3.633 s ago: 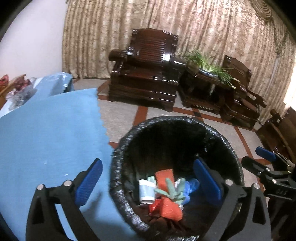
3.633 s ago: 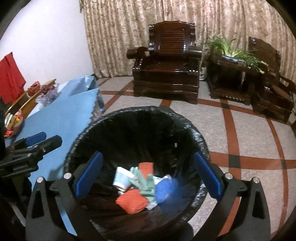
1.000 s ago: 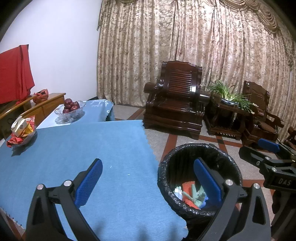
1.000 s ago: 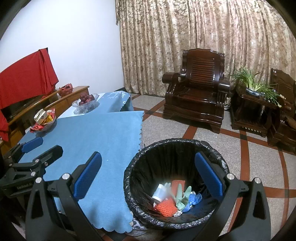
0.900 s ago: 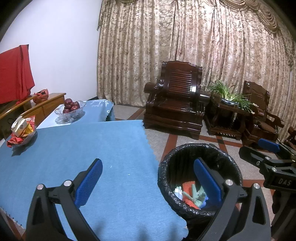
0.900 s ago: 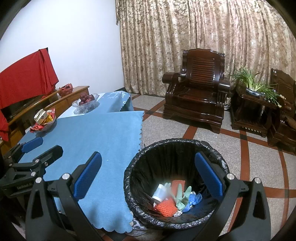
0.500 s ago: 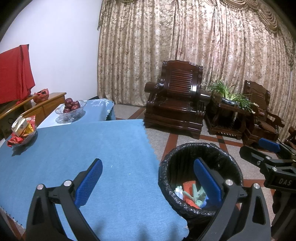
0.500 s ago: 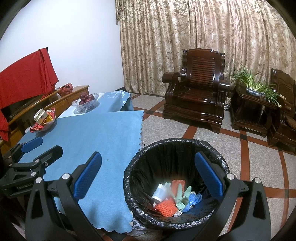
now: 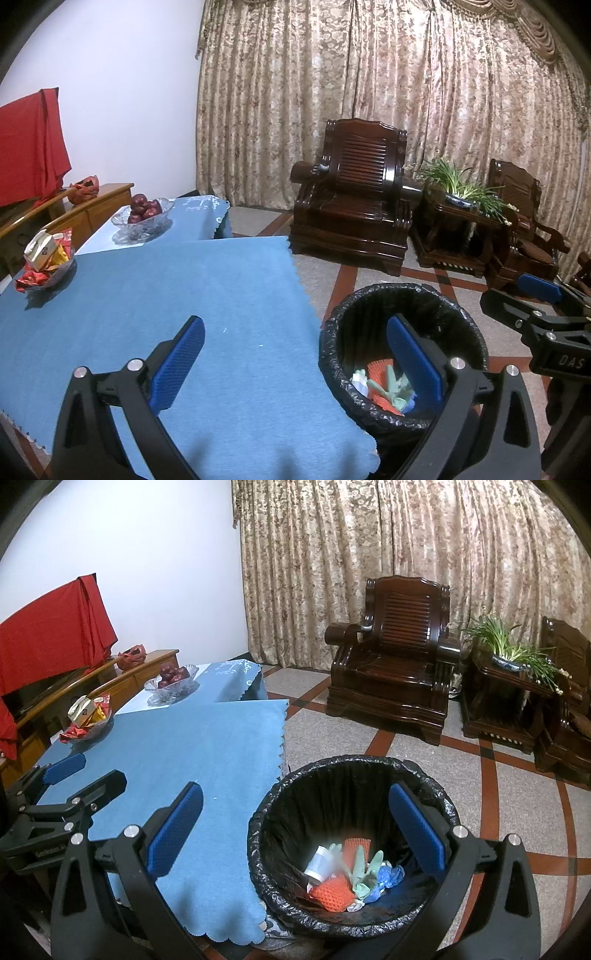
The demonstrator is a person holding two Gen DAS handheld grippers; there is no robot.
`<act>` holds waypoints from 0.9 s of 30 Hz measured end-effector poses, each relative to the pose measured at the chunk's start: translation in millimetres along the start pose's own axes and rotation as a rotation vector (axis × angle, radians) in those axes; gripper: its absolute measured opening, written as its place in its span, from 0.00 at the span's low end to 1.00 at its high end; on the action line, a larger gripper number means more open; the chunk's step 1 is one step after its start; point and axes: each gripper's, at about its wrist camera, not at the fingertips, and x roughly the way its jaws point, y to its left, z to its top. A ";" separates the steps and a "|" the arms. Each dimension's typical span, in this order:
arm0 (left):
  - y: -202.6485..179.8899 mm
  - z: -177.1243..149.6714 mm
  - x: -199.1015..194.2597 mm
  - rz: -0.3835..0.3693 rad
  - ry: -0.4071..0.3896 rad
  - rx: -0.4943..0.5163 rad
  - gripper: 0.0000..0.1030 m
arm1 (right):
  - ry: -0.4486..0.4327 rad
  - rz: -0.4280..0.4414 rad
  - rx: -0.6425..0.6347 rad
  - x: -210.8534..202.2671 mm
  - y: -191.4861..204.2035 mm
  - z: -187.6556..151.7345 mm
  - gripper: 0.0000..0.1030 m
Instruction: Collect trash
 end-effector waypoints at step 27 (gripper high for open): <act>6.7 -2.5 1.2 0.001 0.007 0.002 0.94 | 0.005 -0.004 0.000 -0.2 4.6 -1.0 0.95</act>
